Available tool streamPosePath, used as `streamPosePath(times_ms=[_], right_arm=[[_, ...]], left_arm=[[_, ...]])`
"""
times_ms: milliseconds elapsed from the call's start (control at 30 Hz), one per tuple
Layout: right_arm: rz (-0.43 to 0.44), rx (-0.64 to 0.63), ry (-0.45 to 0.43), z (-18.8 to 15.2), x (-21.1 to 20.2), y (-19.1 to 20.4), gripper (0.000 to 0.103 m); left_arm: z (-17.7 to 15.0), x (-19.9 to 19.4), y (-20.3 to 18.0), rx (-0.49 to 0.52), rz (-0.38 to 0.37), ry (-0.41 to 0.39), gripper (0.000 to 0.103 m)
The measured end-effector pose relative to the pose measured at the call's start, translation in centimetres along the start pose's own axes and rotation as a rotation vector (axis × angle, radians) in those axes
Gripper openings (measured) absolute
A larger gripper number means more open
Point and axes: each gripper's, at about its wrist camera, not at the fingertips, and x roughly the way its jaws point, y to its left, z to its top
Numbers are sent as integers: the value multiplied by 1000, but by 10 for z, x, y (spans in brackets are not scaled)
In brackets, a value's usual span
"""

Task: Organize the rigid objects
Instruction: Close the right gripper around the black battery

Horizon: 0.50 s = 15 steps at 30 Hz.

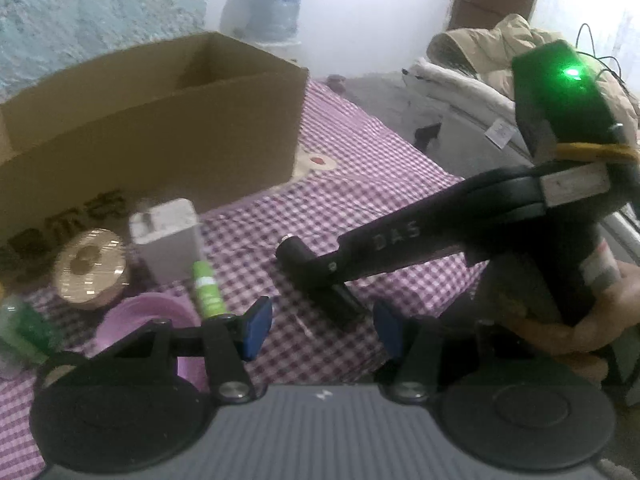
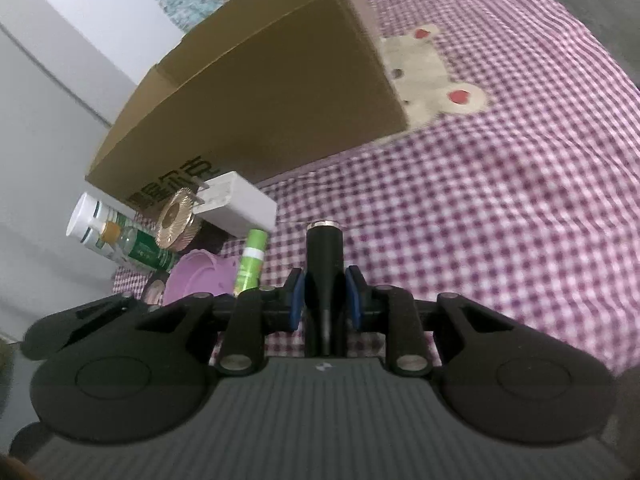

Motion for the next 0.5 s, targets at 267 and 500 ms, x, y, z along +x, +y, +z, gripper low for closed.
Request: streamPosePath(times_ms=[267,500], right_arm=[[87,114,-3,-5,-6,-25,21],[144,163,16,-3,-8,-40,20]], left_arm=[[8,27,0,-30,-37,50,56],[13,34,-2,-19,-15,53,53]])
